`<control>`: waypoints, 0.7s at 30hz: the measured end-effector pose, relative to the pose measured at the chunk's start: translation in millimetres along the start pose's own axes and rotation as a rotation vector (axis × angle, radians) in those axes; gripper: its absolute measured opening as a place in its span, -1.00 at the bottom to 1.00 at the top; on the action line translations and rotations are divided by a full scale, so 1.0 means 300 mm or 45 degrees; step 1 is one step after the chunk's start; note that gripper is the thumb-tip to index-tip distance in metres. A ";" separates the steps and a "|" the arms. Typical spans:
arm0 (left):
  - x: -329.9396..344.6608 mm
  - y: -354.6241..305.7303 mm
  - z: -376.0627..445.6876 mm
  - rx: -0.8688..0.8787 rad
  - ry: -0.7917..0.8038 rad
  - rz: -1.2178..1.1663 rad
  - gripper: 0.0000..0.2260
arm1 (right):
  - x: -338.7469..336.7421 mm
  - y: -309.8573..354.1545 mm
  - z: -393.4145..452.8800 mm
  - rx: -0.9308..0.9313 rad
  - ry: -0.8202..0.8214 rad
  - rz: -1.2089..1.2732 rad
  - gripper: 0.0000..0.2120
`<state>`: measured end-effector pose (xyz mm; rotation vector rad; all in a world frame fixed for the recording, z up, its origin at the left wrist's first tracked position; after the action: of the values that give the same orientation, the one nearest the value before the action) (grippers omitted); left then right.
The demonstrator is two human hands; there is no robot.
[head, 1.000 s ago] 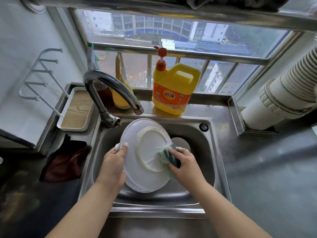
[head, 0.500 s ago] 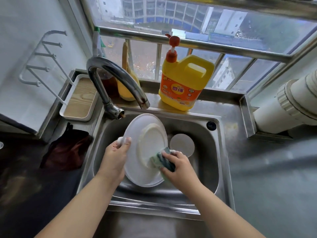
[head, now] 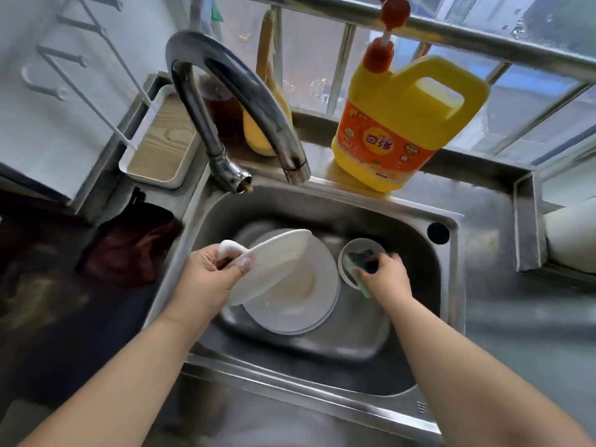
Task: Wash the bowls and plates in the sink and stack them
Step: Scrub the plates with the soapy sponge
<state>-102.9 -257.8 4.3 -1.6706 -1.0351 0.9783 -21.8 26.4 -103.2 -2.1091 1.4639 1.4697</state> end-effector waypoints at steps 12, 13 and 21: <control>0.016 0.036 -0.022 0.017 0.173 0.094 -0.88 | 0.118 -0.008 -0.172 -0.313 0.178 -0.213 -0.72; 0.015 0.041 -0.024 0.026 0.171 0.122 -0.87 | 0.148 -0.025 -0.171 -0.170 0.283 -0.193 -0.70; 0.008 0.104 -0.065 -0.009 0.156 0.319 -0.89 | 0.333 -0.021 -0.106 0.365 0.372 0.154 -0.54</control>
<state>-77.8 -268.3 -20.4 -1.8734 -0.7613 1.0176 5.1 -51.0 -168.8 -2.1507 1.8080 0.9400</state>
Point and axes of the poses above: each hand's wrist, its own z-axis towards the middle knuckle, its own x-axis out of the palm, y = z × x, the point moved 2 cm from there along z, towards the middle knuckle, and after that the axes turned 4 degrees about x, right-handed, at the moved point
